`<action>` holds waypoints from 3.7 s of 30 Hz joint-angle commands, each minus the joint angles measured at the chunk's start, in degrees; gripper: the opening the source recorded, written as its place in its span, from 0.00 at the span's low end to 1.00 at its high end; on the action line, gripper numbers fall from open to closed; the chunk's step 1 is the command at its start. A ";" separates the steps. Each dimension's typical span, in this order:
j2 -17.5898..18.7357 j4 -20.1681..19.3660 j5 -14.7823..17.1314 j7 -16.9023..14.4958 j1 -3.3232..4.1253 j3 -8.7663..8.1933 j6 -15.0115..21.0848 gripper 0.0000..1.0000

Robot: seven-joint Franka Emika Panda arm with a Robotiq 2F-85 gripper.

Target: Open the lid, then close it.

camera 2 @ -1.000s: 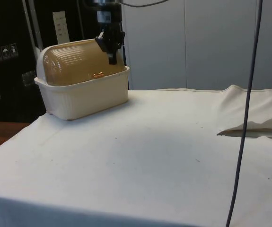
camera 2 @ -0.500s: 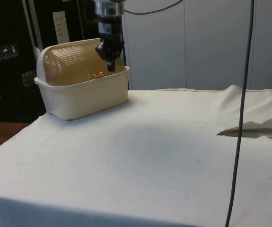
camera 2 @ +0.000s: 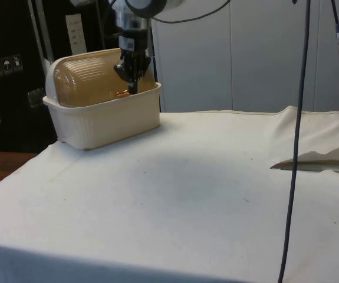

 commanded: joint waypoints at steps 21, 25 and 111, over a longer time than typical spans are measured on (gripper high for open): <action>4.01 -1.03 -1.26 5.33 -0.06 -1.20 11.00 0.00; 5.10 -0.97 -0.92 5.84 -0.23 -1.43 13.29 0.00; 5.27 5.67 -1.38 16.33 0.29 -5.67 16.56 0.00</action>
